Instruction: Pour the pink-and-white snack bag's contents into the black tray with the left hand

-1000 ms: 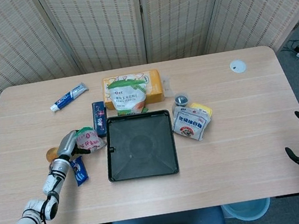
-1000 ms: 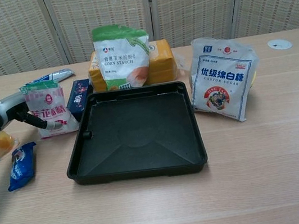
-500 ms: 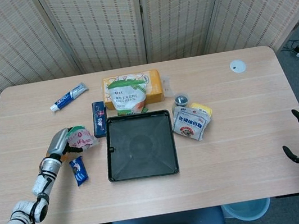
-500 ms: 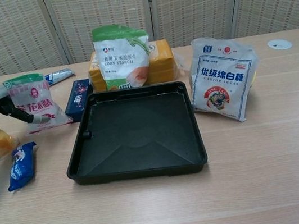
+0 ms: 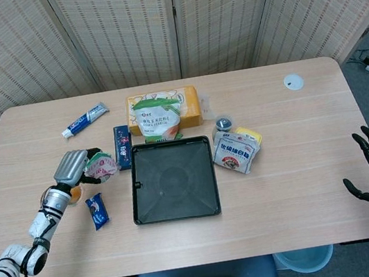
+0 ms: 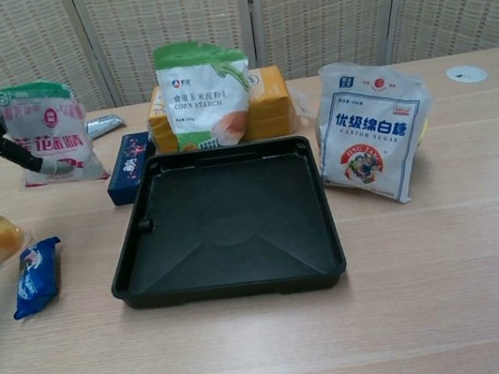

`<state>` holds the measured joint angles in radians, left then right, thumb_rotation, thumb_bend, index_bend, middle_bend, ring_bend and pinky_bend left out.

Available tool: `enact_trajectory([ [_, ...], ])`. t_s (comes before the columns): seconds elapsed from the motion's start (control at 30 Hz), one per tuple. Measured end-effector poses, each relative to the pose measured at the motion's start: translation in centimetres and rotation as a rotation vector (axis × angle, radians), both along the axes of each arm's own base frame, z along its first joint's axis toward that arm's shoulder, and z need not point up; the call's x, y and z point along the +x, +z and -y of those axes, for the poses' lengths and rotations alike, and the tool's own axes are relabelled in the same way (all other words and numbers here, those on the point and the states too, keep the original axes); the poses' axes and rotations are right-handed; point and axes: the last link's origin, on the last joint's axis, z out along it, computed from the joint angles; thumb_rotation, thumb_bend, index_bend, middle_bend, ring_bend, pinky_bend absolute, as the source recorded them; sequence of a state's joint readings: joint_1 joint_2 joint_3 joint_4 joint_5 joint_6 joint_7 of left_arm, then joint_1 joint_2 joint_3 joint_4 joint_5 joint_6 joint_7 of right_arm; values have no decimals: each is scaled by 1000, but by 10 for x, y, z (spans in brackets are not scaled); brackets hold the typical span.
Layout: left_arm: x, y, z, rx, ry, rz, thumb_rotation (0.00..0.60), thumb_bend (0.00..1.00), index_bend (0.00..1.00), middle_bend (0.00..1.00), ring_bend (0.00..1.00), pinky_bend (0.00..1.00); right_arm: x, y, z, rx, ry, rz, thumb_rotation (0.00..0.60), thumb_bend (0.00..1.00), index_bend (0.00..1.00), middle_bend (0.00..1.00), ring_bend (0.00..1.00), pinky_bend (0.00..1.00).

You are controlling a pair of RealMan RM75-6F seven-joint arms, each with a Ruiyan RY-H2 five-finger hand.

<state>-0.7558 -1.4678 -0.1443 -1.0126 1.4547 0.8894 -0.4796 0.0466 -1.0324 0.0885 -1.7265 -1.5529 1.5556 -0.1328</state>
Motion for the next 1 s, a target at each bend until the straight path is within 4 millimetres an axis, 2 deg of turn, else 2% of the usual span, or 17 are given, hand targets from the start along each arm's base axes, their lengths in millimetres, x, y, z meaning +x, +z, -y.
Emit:
enact_trajectory([
  [0.37,48,0,6,32,-180,-169,600,262,582,633,585,679,0,0,2,4,9,-2,413,344,0,49,52,0],
  [0.57,72,-10,7,51,-259,-274,600,326,585,636,587,693,1,-1,4,9,15,-2,411,344,0,49,52,0],
  [0.73,84,-19,8,69,-302,-356,600,392,589,639,589,702,0,0,5,9,15,-3,412,345,0,49,50,0],
  [1.0,98,-33,10,126,-366,-517,600,394,589,639,589,702,-1,-1,5,13,12,0,412,344,0,50,45,0],
])
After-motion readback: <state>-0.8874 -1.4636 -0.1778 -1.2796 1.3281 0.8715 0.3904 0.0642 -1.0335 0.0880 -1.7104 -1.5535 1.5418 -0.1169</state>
